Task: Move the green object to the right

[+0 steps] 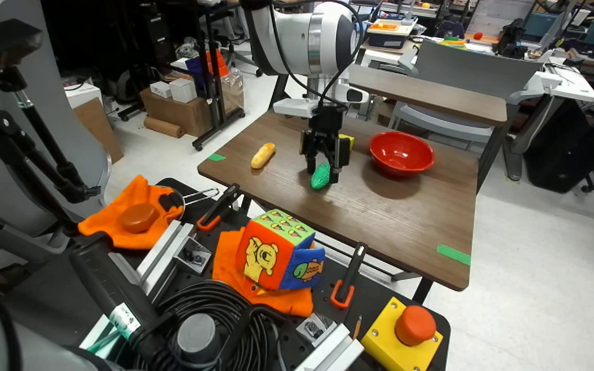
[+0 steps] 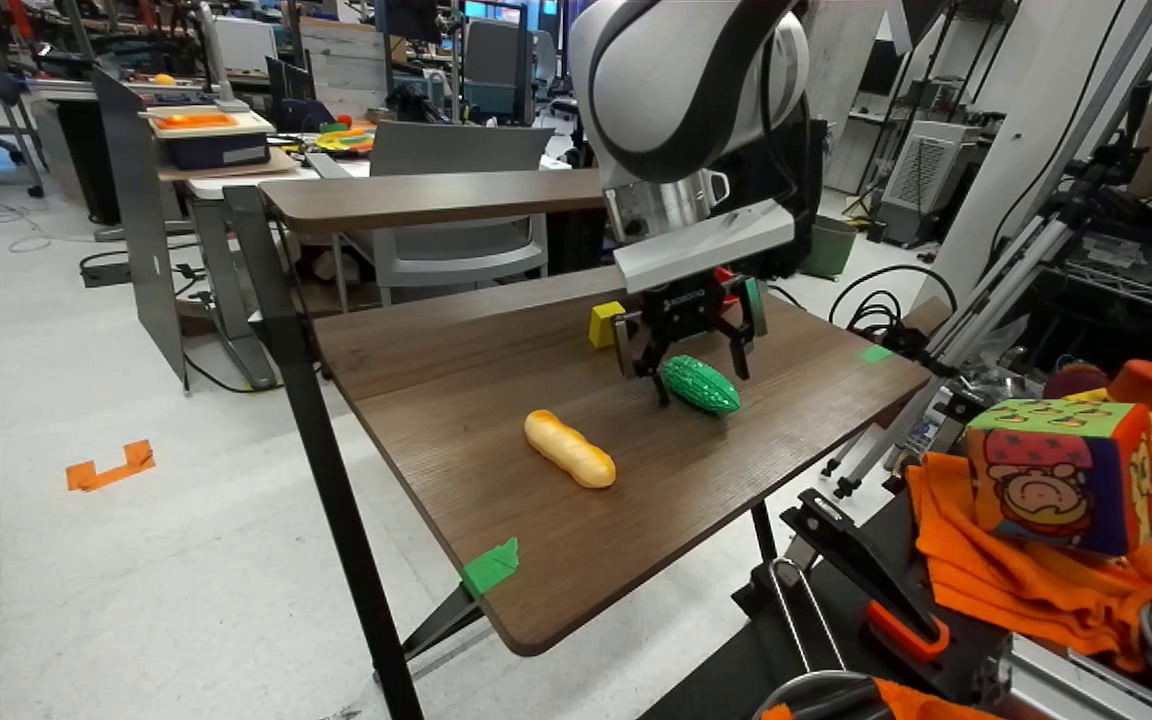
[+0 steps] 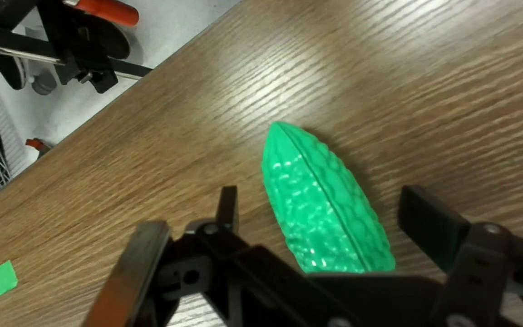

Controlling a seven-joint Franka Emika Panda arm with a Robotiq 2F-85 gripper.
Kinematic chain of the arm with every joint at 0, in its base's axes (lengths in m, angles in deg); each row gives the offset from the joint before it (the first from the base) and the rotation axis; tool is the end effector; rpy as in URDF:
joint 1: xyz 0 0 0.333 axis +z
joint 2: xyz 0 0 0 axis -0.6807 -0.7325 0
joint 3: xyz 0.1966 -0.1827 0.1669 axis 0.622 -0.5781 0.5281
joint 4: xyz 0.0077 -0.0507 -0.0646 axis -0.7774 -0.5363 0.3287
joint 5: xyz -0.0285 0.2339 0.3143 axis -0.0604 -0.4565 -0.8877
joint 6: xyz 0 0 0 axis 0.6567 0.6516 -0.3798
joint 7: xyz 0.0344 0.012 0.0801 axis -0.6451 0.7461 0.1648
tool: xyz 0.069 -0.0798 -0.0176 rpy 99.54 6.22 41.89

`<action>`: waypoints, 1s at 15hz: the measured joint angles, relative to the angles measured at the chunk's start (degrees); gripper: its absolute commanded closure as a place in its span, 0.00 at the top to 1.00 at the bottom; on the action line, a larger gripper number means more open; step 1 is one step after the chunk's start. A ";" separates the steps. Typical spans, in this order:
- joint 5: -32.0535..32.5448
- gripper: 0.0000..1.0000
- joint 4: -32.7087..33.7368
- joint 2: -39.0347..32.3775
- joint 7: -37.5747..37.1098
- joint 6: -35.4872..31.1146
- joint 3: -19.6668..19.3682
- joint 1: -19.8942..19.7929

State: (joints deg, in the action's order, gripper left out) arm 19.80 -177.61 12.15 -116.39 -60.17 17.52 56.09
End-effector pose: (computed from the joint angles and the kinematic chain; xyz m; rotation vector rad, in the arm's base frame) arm 0.5934 0.0759 0.0822 2.6848 -0.6405 -0.4160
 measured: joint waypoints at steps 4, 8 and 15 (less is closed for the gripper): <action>0.11 0.27 2.87 -2.13 -0.74 1.09 -0.18 1.38; 0.11 0.23 4.40 -2.09 -0.14 3.65 -0.21 1.87; 2.93 0.23 -0.25 5.88 15.42 10.30 -1.05 -2.06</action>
State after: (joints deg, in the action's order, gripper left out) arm 22.73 -177.87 18.03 -100.97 -49.87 16.47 54.03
